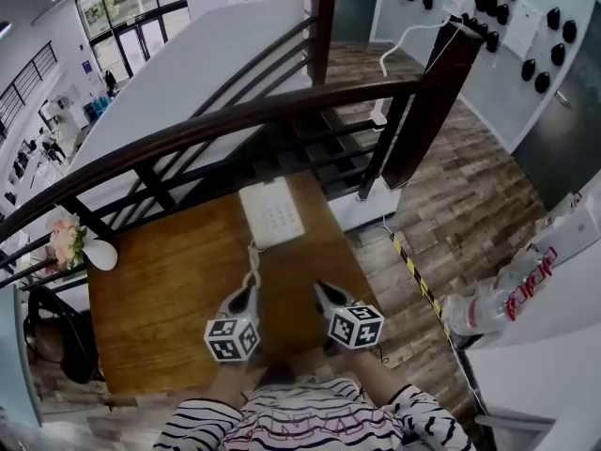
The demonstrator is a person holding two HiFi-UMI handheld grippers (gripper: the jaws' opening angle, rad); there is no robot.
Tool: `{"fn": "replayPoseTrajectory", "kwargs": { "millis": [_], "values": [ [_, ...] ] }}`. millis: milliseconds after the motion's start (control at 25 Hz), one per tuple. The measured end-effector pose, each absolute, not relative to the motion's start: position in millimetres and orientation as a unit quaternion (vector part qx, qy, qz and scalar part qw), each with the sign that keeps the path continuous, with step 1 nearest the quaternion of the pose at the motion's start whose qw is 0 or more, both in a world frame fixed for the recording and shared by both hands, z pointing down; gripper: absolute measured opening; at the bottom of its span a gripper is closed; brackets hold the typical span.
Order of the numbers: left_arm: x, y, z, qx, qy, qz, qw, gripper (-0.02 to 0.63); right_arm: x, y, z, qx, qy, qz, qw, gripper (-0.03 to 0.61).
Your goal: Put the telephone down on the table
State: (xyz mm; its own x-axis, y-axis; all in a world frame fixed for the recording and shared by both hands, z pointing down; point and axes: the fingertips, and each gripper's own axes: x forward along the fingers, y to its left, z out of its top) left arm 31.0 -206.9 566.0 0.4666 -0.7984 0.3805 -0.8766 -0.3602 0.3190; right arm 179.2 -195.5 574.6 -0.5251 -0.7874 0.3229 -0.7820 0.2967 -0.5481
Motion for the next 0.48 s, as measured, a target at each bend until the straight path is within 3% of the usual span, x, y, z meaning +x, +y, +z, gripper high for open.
{"fn": "replayPoseTrajectory", "kwargs": {
  "millis": [480],
  "values": [
    [45,-104,553,0.824,-0.513,0.089,0.221,0.002,193,-104,566,-0.470,0.821,-0.324,-0.010,0.000]
  ]
}}
